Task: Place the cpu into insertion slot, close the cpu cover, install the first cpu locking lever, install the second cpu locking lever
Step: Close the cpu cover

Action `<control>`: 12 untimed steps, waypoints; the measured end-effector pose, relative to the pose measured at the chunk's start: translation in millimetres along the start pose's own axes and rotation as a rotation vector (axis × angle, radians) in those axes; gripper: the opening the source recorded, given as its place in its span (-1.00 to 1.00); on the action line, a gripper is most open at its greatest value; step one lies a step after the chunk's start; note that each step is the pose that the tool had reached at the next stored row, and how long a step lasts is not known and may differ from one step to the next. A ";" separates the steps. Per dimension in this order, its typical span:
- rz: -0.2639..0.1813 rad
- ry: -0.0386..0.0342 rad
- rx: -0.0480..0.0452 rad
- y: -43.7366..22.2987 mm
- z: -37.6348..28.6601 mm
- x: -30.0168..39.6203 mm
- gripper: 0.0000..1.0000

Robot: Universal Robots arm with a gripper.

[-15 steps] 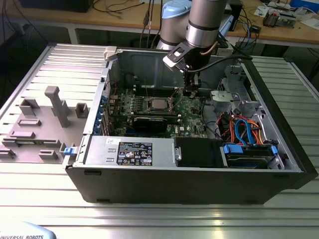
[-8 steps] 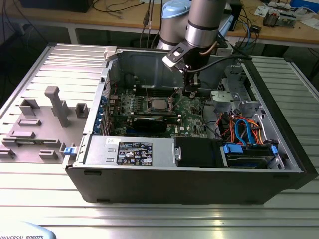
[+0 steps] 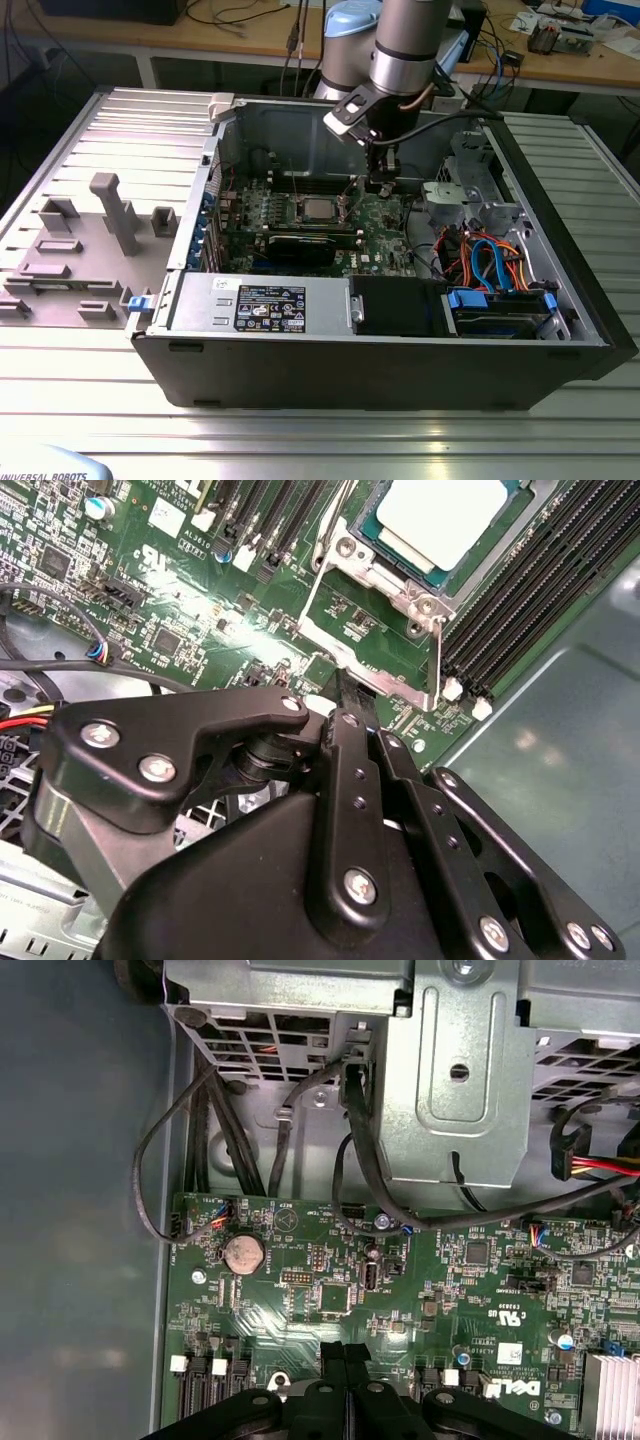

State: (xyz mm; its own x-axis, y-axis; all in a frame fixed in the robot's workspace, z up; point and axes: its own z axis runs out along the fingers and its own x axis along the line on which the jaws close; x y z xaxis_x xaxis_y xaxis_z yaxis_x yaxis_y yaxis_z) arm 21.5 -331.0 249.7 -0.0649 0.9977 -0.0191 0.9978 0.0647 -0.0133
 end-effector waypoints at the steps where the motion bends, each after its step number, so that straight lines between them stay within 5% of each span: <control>1: 0.000 0.0000 0.0000 -1.6 0.0 0.1 -0.79; 12: 0.000 0.0000 0.0000 -4.1 0.1 0.3 -0.79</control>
State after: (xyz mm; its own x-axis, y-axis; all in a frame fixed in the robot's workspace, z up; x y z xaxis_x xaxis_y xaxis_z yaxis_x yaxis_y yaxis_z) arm 17.4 -330.9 249.7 -0.0650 0.9977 -0.0191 0.9978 0.0647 -0.0132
